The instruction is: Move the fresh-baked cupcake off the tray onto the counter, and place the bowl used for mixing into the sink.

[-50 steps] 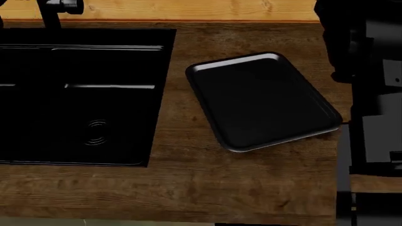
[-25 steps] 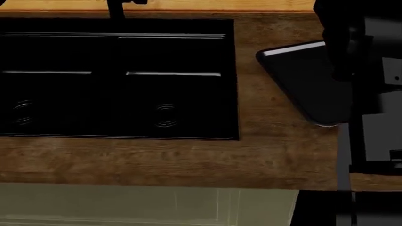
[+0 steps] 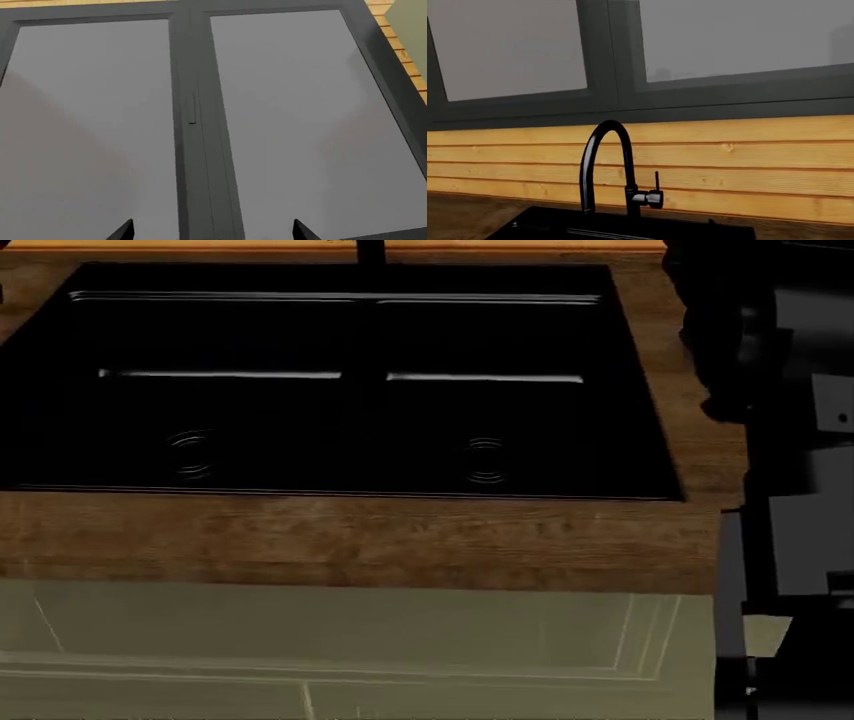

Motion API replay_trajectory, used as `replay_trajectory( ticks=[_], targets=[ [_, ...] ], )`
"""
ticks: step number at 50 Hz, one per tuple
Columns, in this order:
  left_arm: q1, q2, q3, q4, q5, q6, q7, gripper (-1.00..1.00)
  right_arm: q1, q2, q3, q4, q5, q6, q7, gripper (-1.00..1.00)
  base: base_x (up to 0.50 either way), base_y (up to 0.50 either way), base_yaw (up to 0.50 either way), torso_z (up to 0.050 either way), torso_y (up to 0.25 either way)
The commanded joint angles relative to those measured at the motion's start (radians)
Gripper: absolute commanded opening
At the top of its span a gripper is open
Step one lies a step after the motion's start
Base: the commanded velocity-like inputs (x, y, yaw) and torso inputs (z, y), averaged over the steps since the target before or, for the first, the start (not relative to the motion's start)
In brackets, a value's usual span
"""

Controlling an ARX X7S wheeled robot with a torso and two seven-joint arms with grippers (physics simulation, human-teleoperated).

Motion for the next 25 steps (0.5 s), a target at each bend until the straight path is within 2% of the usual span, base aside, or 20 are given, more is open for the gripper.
replay_trajectory(
  ticks=[1, 25],
  targets=[
    [0.000, -0.001, 0.001, 0.001, -0.002, 0.000, -0.002, 1.00, -0.004, 0.001, -0.004, -0.013, 0.002, 0.010, 0.001, 1.00, -0.09, 0.50, 0.00, 0.000, 0.000],
    [0.001, -0.001, 0.000, -0.002, -0.009, 0.003, -0.005, 1.00, -0.004, -0.001, -0.013, -0.020, 0.003, 0.002, -0.029, 1.00, -0.02, 0.50, 0.00, 0.000, 0.000]
  ],
)
